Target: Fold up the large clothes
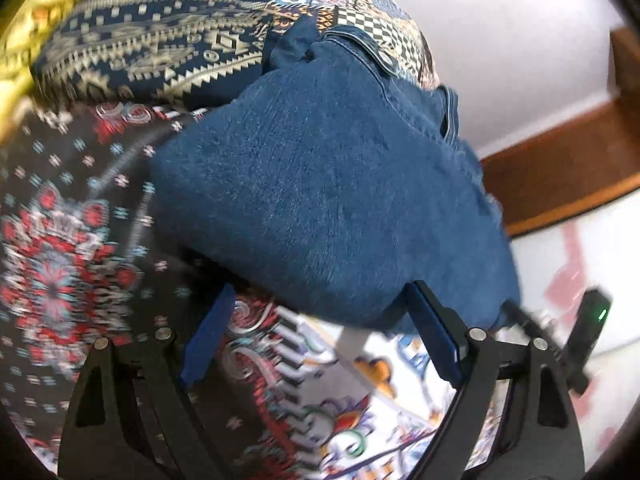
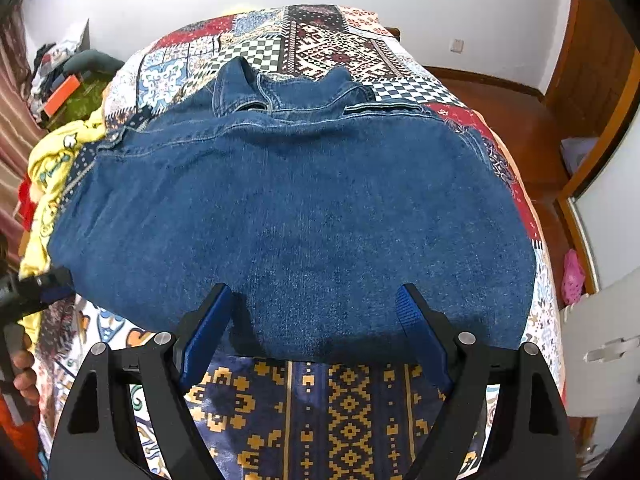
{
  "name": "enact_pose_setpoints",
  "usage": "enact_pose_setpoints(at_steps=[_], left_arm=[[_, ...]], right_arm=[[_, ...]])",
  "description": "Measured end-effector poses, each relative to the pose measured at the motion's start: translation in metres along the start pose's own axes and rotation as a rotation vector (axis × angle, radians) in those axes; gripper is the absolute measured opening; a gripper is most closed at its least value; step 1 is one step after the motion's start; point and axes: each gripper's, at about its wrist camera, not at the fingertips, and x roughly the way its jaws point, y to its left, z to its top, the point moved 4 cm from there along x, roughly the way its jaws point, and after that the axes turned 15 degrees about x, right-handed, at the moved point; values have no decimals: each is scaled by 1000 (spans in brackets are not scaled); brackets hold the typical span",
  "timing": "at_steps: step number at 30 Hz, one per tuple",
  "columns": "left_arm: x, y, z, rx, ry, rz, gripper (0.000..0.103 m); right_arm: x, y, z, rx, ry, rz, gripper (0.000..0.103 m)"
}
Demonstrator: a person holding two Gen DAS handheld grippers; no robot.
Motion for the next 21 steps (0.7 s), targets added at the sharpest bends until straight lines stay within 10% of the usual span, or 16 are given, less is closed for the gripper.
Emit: enact_pose_setpoints(at_steps=[9,16,21], left_arm=[[14,18,23,-156,-149,-73,82],[1,28,44,-237,-232,-57,44],[-38,-1,63,-114,-322,-51,32]], right_arm=[[3,4,2,-22,4,-8,81],[2,10,6,-24,16,-22,81],[-12,26,11,-59,-10,-21,81]])
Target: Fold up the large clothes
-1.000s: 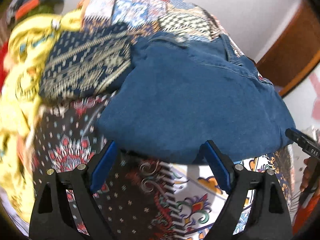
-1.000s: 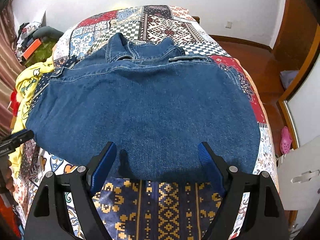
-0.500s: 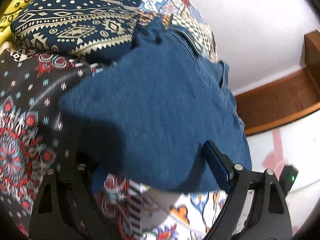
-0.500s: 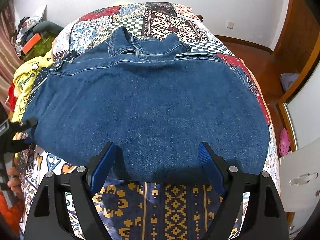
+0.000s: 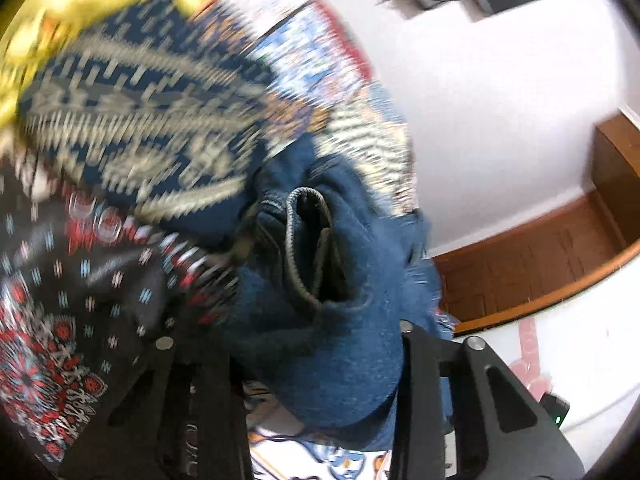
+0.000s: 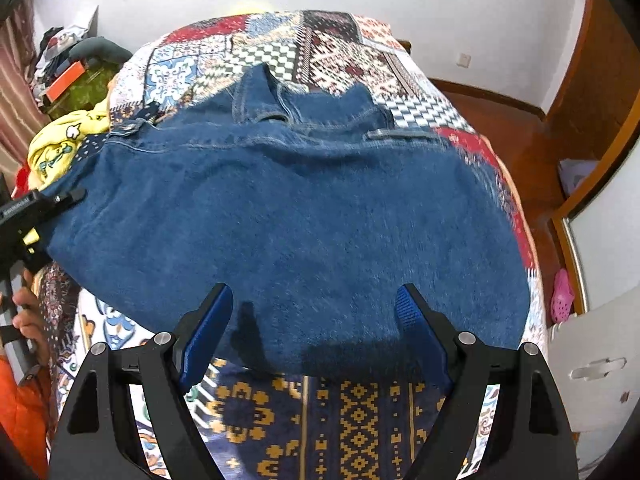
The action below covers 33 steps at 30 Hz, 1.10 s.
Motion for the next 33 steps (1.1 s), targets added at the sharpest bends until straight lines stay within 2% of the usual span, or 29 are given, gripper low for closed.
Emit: enact_pose_setpoints(at_steps=[4,8,11,14,18,22,26,29,32,33], left_arm=[[-24,-35,25,92,-68,-16,30],[-60,-52,39,148,-140,-51,30],[-89,-58,43,191,-192,-28,30],[-113,-55,41,227,-225,32,30],[-130,-35,36,220,-222,86,30],[-115,-14,23,214,-173,137,30],[-102,-6,18,229,-135,175,30],[-101,-9,23,217,-137,148,30],[-98,-31,31,265,-140,137,30],[-96,-44,33,298,-140,132,30]], right_arm=[[-8,22,8,-41,-24,10,81],[-14,54,13,-84,-36,79,81],[-8,84,12,-117,-19,132,82],[7,116,6,-155,24,185,82],[38,150,-6,-189,125,236,82],[68,165,-19,-191,221,242,83],[75,167,-26,-214,207,235,90],[72,166,-27,-231,208,232,89],[64,156,-21,-203,219,261,89],[60,151,-20,-164,195,216,89]])
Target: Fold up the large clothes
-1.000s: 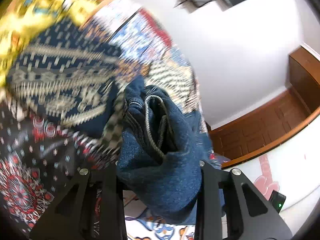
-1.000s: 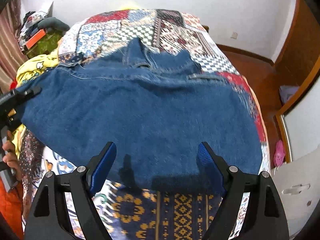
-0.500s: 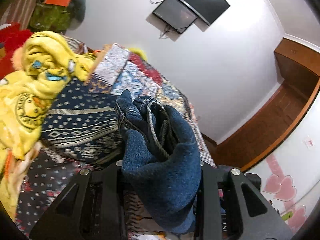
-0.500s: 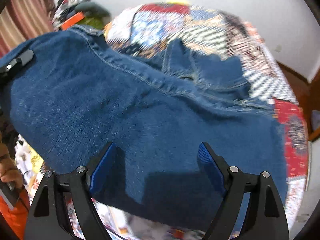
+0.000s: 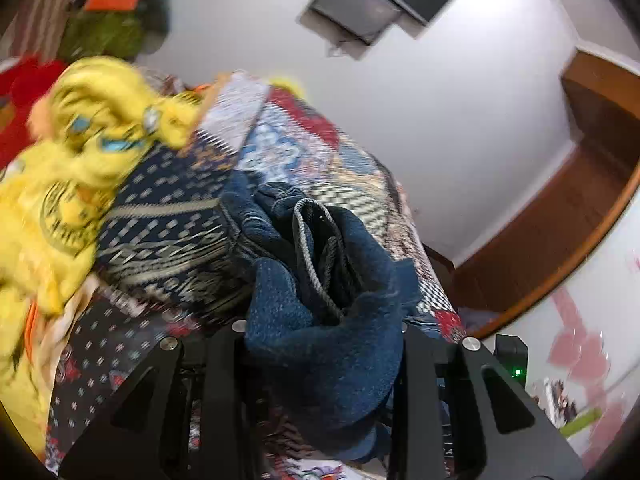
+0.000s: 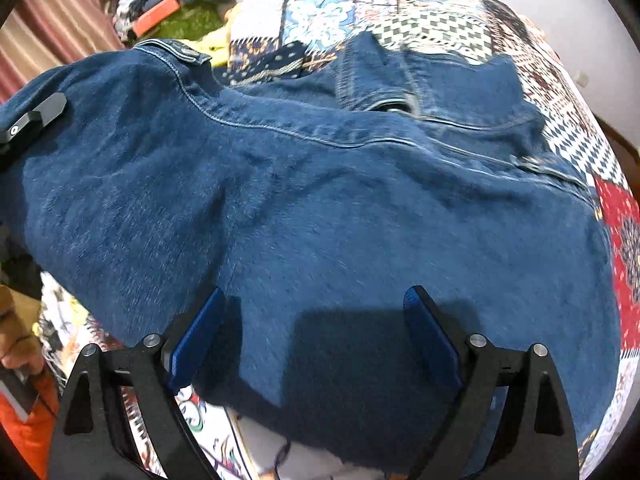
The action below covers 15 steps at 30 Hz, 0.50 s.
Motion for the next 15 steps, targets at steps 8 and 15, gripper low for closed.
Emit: enact_pose_setpoints(at_steps=[8,15], left_arm=[[38,-115,43,186,-16,-87,29],[95,-239,20,425,84,-184,29]], right_arm=[[-75,-92,-11,172,-148,-23,89],[-137,-187,-26,348,-273,-126,90]])
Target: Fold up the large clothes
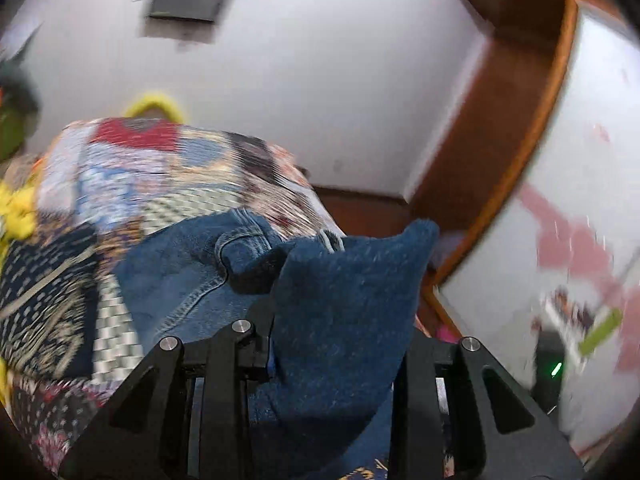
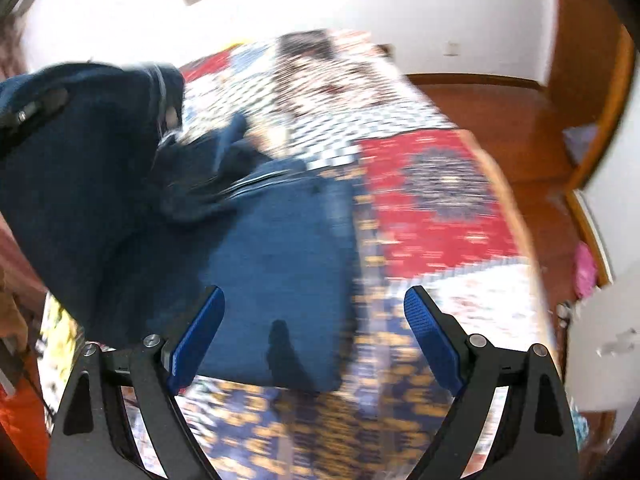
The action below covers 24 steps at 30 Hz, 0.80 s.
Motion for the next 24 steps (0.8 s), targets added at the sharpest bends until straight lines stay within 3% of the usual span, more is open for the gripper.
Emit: enact_pose_setpoints(at_steps=[5,7,10,15,17,19,24], left_arm=[[59,-83,-40,270,175,-18,29],[78,-98,-68,303,267,-51,29],[86,-109,-99,322,339,-95,29],[77,-116,-115,340,344,-122,30],[71,-110,-113,317,356,-163,37],[66,-107,-112,302,388,-200,54],[34,-105,-104,342,377,-205,62]], right_arm=[[-12,-38,6,74,-29,-33,90],[-15,-48,4,87,-29,-40,90],[-20,-61,0,96,-34,-44,90],[-26,-69,-4,94,-31,-45,90],[-25,-66,-3,90,-33,-44,89],[-28,-64,-2,90,-41,-32,90],[-37,-48,0,54,-56,5,89]])
